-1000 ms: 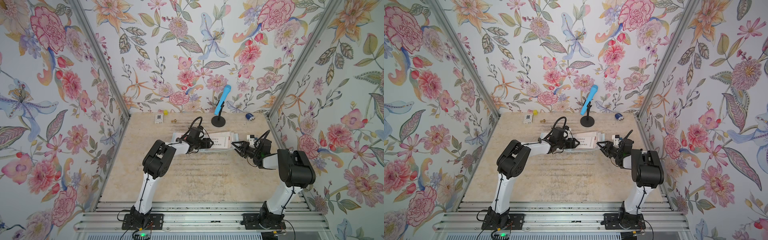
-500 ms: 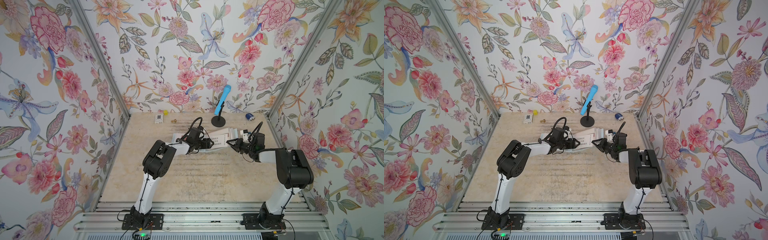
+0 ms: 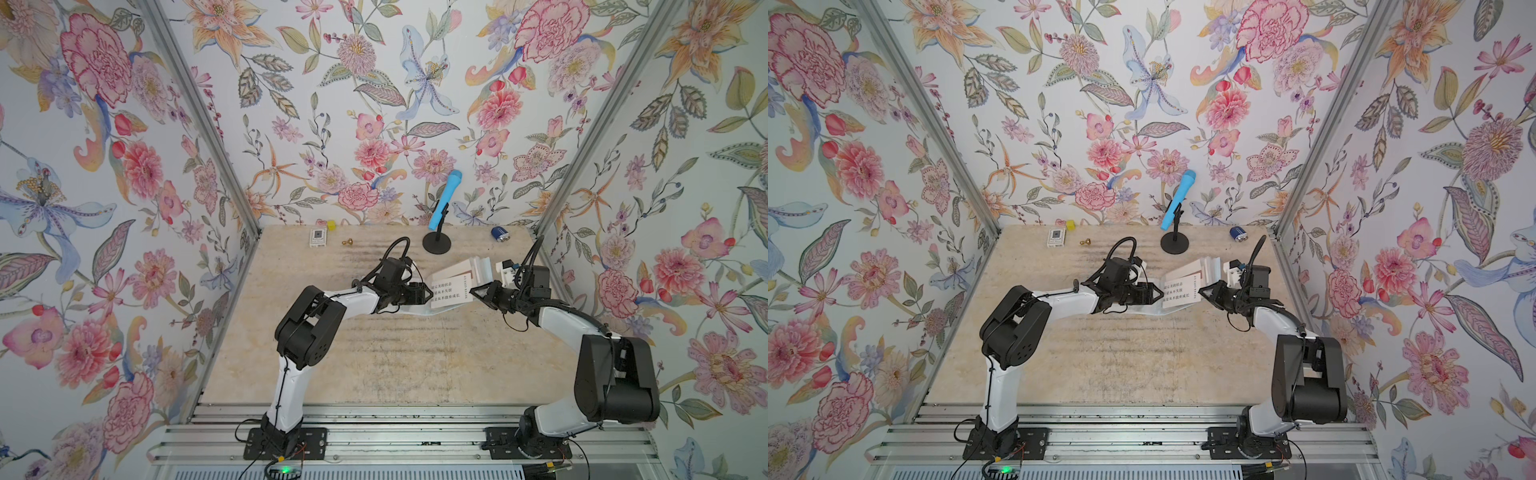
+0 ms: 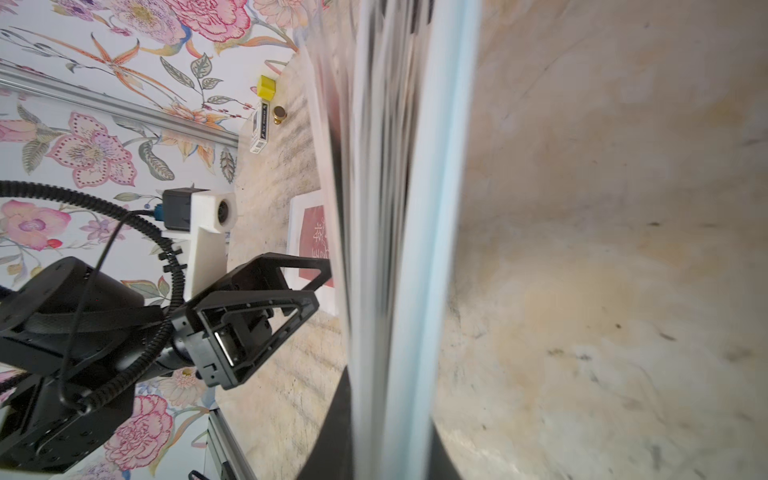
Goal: Place the photos into the photo albums
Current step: Close the photo album at the center of the board.
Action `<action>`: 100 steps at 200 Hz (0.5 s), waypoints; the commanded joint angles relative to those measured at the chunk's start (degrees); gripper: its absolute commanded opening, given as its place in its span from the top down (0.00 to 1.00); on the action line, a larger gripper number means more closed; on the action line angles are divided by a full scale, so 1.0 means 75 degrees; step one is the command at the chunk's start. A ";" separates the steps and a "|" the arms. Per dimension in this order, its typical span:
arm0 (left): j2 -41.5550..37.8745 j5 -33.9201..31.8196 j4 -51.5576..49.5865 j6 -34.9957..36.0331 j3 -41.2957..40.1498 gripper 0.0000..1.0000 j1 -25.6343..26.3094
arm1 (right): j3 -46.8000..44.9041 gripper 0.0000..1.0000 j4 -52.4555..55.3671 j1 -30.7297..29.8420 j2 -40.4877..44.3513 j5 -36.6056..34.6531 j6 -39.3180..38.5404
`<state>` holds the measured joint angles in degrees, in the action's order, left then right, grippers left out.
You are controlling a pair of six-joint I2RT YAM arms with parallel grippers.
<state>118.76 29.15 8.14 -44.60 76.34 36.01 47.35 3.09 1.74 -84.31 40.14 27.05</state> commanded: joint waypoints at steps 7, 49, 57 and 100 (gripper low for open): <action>-0.0686 -0.0245 -0.0045 -0.0017 -0.0425 0.25 -0.0083 | 0.0506 0.91 0.1886 -0.0059 0.0872 -0.1122 -0.1154; -0.1334 -0.0391 0.0419 -0.0136 -0.1323 0.24 -0.0366 | 0.1405 0.90 0.3704 -0.0789 0.1283 -0.3232 -0.1756; -0.1433 -0.0420 0.0499 -0.0138 -0.1484 0.24 -0.0426 | 0.1534 0.89 0.3881 -0.0987 0.1280 -0.3550 -0.1757; -0.1956 -0.0622 0.0766 -0.0110 -0.2346 0.24 -0.0637 | 0.2291 0.87 0.4488 -0.2017 0.0709 -0.4921 -0.1740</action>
<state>107.46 26.30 11.70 -45.04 61.80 32.10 60.58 31.05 -9.78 -76.69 12.82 16.19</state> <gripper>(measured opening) 0.756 0.149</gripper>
